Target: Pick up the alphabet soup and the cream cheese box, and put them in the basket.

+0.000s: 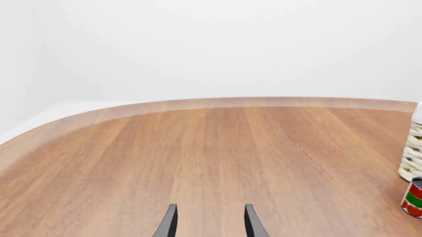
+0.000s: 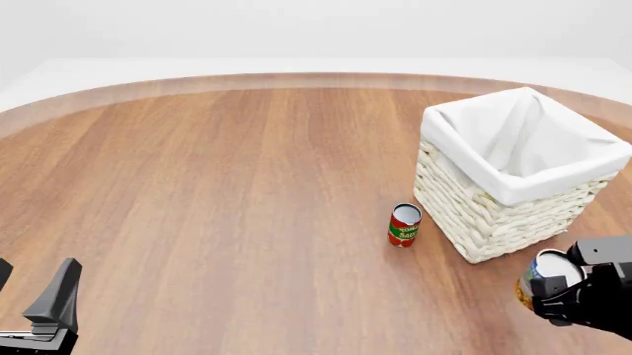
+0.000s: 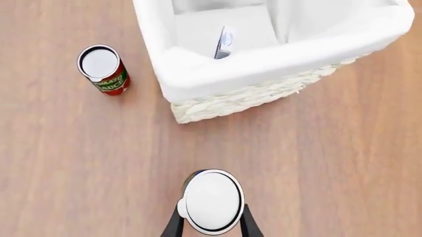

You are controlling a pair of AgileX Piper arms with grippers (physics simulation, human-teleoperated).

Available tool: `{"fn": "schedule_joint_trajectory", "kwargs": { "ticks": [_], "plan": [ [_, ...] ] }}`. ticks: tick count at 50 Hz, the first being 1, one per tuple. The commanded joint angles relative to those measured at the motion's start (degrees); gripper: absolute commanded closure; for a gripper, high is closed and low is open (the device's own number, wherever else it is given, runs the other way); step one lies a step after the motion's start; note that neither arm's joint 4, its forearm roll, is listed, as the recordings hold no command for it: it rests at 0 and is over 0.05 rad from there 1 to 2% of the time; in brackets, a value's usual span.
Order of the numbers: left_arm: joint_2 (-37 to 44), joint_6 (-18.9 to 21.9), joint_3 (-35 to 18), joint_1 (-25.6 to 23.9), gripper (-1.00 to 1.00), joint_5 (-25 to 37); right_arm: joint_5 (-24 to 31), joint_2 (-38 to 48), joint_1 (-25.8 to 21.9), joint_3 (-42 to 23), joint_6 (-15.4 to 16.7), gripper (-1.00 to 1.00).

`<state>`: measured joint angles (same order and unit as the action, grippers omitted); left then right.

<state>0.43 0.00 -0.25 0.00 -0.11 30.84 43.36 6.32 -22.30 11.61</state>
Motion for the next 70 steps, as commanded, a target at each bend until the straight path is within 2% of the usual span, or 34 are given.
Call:
{"fn": "schedule_joint_trajectory", "kwargs": {
  "ticks": [1,13,32,46,47,53,57,70],
  "plan": [
    [0.0,0.0,0.0,0.0,-1.0,0.0,6.82,-4.94,0.15,-3.89,-1.28,1.0],
    [0.0,0.0,0.0,0.0,-1.0,0.0,10.95,-7.91,-0.15,-6.42,-1.55,1.0],
    [0.0,0.0,0.0,0.0,-1.0,0.0,16.94,-8.31,-0.04,-15.37,0.41,1.0],
    [0.0,0.0,0.0,0.0,-1.0,0.0,19.07,-6.91,-0.13,-20.13,0.97,1.0],
    [0.0,0.0,0.0,0.0,-1.0,0.0,19.95,-6.86,-0.9,-20.55,-0.27,1.0],
    [0.0,0.0,0.0,0.0,-1.0,0.0,19.88,-5.21,0.07,-22.3,1.13,1.0],
    [0.0,0.0,0.0,0.0,-1.0,0.0,20.69,-4.42,-0.33,-24.23,0.52,1.0],
    [0.0,0.0,0.0,0.0,-1.0,0.0,21.79,-3.32,-0.38,-28.5,1.97,1.0]
  ]
}}
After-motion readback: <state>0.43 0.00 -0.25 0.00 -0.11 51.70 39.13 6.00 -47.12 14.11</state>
